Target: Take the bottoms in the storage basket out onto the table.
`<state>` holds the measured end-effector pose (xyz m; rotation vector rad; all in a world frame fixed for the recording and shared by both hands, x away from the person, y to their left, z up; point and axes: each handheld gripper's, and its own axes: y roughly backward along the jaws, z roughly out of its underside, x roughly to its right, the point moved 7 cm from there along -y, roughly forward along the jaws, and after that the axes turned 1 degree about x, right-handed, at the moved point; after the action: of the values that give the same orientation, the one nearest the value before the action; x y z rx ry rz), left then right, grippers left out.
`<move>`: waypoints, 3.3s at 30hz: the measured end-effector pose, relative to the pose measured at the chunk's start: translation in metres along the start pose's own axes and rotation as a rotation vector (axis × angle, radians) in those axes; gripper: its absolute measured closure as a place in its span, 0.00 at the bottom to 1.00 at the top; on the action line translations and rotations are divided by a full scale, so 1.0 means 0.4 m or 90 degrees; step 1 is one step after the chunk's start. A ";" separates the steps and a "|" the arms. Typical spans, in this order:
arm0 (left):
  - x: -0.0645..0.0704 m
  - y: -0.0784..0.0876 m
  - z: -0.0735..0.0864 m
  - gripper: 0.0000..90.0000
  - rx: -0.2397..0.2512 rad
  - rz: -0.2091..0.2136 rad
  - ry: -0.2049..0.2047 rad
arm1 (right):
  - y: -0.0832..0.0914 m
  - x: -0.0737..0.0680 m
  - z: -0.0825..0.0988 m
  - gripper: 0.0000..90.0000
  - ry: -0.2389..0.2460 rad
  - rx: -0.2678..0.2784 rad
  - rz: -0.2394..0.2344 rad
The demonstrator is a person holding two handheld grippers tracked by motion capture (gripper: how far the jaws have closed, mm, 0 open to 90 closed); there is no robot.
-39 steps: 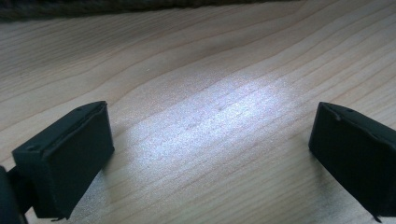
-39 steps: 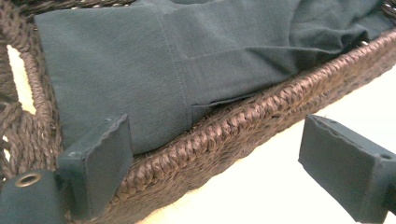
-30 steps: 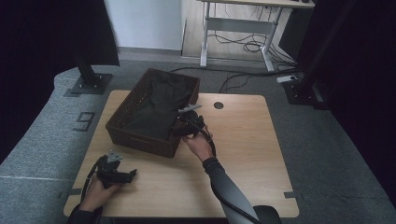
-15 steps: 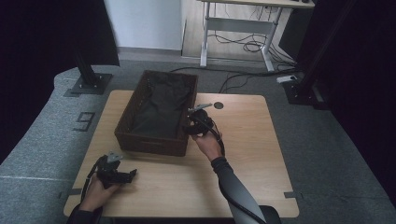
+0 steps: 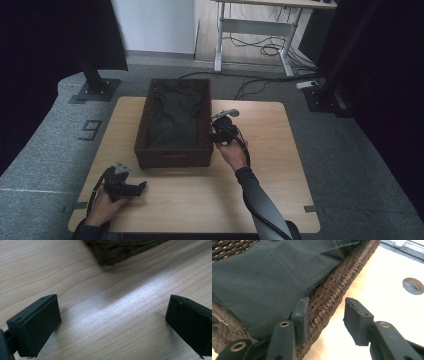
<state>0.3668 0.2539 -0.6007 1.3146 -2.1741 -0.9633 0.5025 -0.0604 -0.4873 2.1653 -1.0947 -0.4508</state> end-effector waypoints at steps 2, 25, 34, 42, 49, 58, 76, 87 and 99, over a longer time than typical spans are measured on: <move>0.000 0.000 0.000 0.00 0.000 0.000 0.000 | 0.004 0.012 0.004 0.65 -0.002 -0.002 0.002; 0.000 0.000 0.000 0.00 0.000 0.001 0.001 | 0.037 0.117 0.030 0.82 0.004 -0.019 0.048; 0.000 0.000 0.000 0.00 0.000 0.001 0.001 | 0.045 0.158 0.037 0.85 0.006 -0.025 0.070; 0.000 0.000 0.000 0.00 0.000 0.001 0.001 | 0.050 0.212 0.044 0.87 -0.005 -0.024 0.085; 0.000 0.000 0.000 0.00 0.000 0.001 0.001 | 0.051 0.243 0.052 0.87 -0.020 -0.025 0.094; 0.000 0.000 0.000 0.00 0.000 0.001 0.001 | 0.086 0.198 0.034 0.38 0.009 0.021 0.072; 0.001 0.000 0.000 0.00 0.000 0.001 0.001 | 0.031 0.081 0.083 0.00 0.050 -0.006 -0.001; 0.001 0.000 0.000 0.00 0.000 0.001 0.001 | 0.033 0.101 0.101 0.03 0.015 0.012 -0.007; 0.001 0.000 0.000 0.00 0.000 0.001 0.001 | 0.056 0.124 0.129 0.05 -0.011 0.017 -0.020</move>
<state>0.3668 0.2537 -0.6008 1.3139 -2.1738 -0.9605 0.4898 -0.1311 -0.5095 2.2088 -1.0833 -0.4721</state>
